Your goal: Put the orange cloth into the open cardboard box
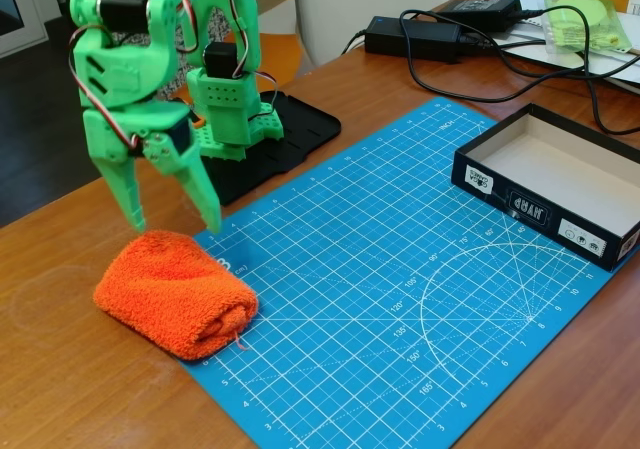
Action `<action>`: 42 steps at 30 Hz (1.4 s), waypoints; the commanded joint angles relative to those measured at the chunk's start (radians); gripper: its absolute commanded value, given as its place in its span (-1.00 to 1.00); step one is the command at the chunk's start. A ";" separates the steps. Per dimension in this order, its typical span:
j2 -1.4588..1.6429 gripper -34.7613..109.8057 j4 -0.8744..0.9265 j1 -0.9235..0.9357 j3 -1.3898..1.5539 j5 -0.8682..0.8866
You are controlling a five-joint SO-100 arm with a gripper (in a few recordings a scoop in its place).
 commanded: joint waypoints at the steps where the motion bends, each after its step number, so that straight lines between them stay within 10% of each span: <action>1: -0.028 0.00 -0.129 0.028 0.048 0.008; 14: -0.290 -0.01 -0.290 0.015 -0.054 0.018; 19: -0.296 -0.53 -0.318 0.011 -0.057 0.051; 31: -0.499 -0.53 0.543 -0.259 -0.825 0.439; 42: -0.442 -0.52 0.568 -0.664 -1.085 0.828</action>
